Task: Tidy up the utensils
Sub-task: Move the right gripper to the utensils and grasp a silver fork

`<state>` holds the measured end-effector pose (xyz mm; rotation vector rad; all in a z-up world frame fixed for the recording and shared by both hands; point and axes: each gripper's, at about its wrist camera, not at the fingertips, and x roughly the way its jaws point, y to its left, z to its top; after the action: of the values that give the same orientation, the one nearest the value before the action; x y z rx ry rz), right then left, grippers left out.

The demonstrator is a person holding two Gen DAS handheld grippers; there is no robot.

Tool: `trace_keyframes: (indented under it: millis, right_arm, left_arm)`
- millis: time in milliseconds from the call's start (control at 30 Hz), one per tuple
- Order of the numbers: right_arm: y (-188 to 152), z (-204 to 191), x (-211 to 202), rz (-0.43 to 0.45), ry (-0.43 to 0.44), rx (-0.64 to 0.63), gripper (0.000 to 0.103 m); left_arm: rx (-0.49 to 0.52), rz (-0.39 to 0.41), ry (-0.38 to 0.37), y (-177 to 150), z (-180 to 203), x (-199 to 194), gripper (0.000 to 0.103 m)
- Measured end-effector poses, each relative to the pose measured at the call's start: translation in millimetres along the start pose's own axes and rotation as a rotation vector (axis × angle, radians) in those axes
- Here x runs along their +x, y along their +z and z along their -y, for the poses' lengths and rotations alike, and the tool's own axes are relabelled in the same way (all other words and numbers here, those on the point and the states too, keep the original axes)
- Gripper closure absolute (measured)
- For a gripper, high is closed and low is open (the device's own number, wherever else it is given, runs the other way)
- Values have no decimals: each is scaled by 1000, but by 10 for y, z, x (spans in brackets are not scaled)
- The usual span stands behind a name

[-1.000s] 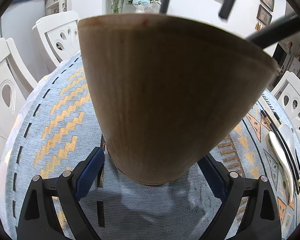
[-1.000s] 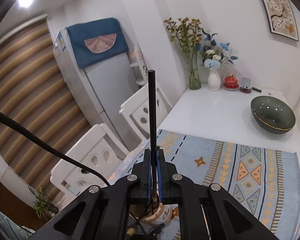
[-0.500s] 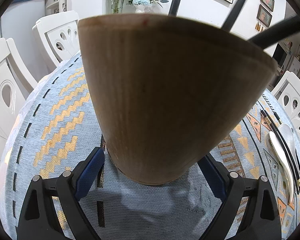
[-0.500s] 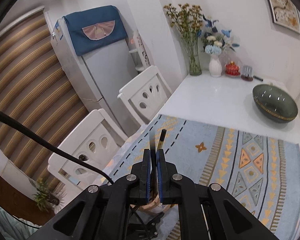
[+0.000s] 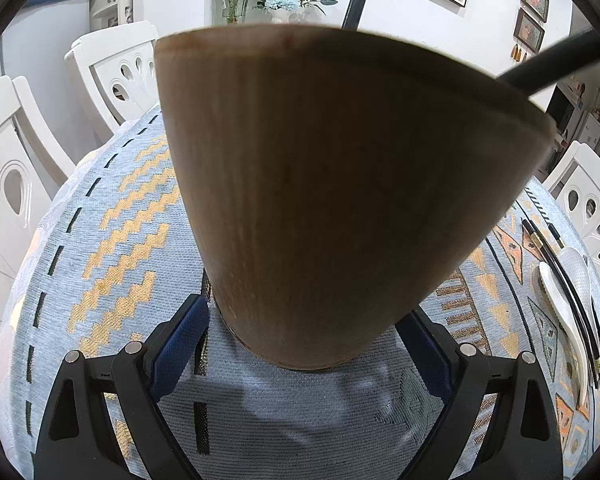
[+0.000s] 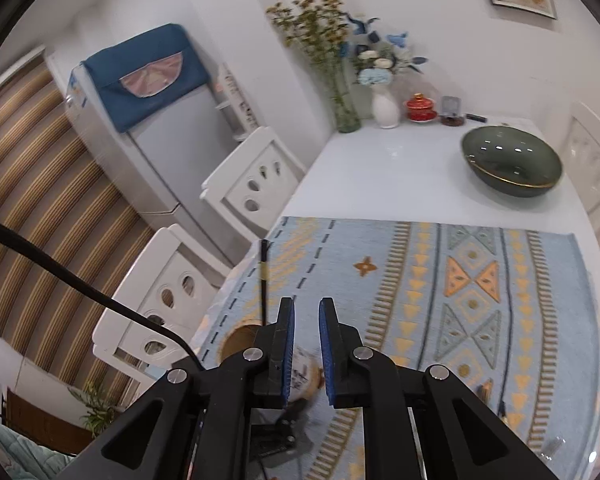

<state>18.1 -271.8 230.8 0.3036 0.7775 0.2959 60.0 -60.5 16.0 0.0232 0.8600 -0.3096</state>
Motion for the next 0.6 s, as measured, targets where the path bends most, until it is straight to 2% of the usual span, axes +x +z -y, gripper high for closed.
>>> trace_keyframes:
  millis: [300,367,500,533,600]
  right_arm:
    - [-104,263,-503,71,-88,75,90]
    - [-125,300,-609,89,-103,86,85]
    - [-217,376,-844,143,-147,114,56]
    - [-236,395,-884,155,-154,119,53]
    - [-290,443,-948,160,-176,138,53]
  left_arm:
    - [2,1,2,8,1,-11,8]
    - [1,1,2,6,0,-9,8]
    - [1,2,2,7,-3,-8,8]
    - [1,1,2,6,-1,-8,8]
    - [1,1,2,7,-3,-8,8]
